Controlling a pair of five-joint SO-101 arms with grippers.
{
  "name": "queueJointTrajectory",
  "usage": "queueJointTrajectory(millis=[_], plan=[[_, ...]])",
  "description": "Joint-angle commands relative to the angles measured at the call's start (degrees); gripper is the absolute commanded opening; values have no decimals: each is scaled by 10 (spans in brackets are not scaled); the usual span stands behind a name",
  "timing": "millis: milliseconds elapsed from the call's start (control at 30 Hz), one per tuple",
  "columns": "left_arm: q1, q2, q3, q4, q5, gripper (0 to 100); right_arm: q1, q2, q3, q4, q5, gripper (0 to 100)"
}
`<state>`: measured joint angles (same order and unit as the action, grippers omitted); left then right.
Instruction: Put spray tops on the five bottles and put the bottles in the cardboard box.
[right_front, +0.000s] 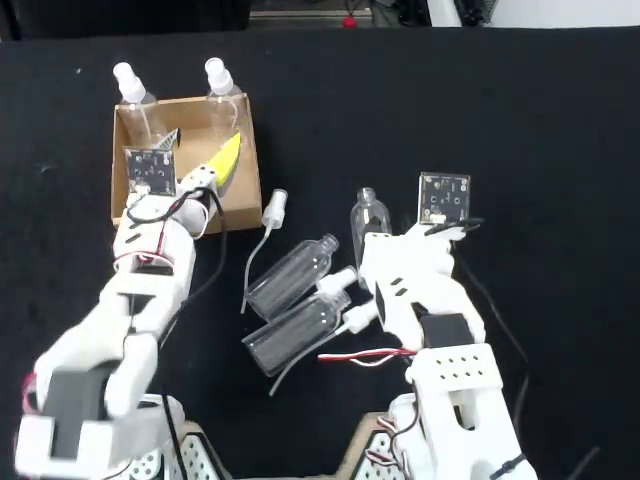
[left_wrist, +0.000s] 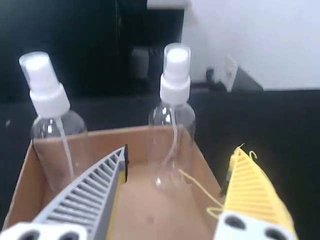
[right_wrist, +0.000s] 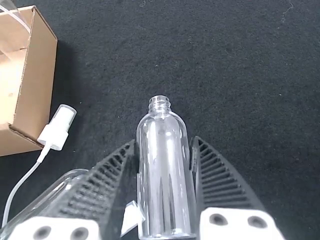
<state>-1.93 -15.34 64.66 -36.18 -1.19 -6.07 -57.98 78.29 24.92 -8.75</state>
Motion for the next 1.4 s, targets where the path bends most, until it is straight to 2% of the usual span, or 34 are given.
queueJointTrajectory(millis=[0,100,200,300,367,433,533,733,833,933,1100,1233,1367], plan=[[-5,-154,-2,262,-1,313,11,-6,-3,-17,4,167],[-5,-220,-2,386,-1,313,11,-6,-3,-17,3,167],[0,-260,0,455,0,313,14,-7,-3,-17,3,167],[-12,-285,2,493,-16,315,40,-7,-6,-17,2,167],[-20,-292,10,511,-82,316,51,-7,-7,-17,2,167],[4,-299,23,513,-133,314,55,-7,-7,-17,2,167],[44,-300,16,545,-141,314,55,-7,-8,-18,1,167],[114,-260,-166,813,-141,314,81,-4,-20,-18,1,167],[138,-202,-241,882,-141,314,90,-4,-21,-18,1,167],[173,-135,-288,908,-143,314,91,-4,-21,-18,1,167],[246,-35,-334,902,-145,314,91,-5,-21,-18,1,167],[255,38,-364,860,-145,314,91,-5,-21,-18,1,167],[255,104,-409,856,-145,314,91,-7,-21,-18,1,167]])
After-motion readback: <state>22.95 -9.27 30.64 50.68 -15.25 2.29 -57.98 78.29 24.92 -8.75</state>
